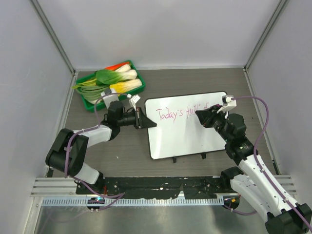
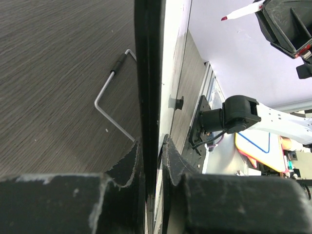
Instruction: Write a sentence on the whiteboard
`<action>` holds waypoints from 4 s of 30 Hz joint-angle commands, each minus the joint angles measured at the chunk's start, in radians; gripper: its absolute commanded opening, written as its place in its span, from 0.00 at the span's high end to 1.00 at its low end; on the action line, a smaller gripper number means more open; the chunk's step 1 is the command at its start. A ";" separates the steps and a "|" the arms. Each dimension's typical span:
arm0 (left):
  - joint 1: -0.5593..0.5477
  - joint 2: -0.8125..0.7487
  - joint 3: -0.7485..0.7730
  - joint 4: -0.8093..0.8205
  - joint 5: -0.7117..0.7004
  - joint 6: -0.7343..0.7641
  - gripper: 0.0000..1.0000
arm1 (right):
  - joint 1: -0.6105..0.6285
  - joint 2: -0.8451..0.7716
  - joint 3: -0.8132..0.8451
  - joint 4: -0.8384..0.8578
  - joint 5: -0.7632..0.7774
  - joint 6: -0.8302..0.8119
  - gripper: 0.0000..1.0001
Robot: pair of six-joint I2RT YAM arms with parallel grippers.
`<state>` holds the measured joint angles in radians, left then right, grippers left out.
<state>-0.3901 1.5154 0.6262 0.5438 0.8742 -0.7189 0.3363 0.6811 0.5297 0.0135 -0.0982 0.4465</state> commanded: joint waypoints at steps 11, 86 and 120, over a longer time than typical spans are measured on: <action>0.007 -0.004 -0.109 -0.087 -0.276 0.207 1.00 | -0.003 0.017 0.015 0.031 -0.025 0.032 0.99; 0.007 0.006 -0.103 -0.100 -0.267 0.214 1.00 | 0.222 0.020 0.001 0.066 0.163 -0.061 0.99; 0.003 0.058 -0.077 -0.090 -0.233 0.203 1.00 | 0.352 0.038 0.006 0.043 0.227 -0.042 0.98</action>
<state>-0.3840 1.5215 0.5613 0.5774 0.8318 -0.6907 0.6327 0.7074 0.5240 -0.0235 0.0727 0.4133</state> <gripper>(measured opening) 0.221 0.199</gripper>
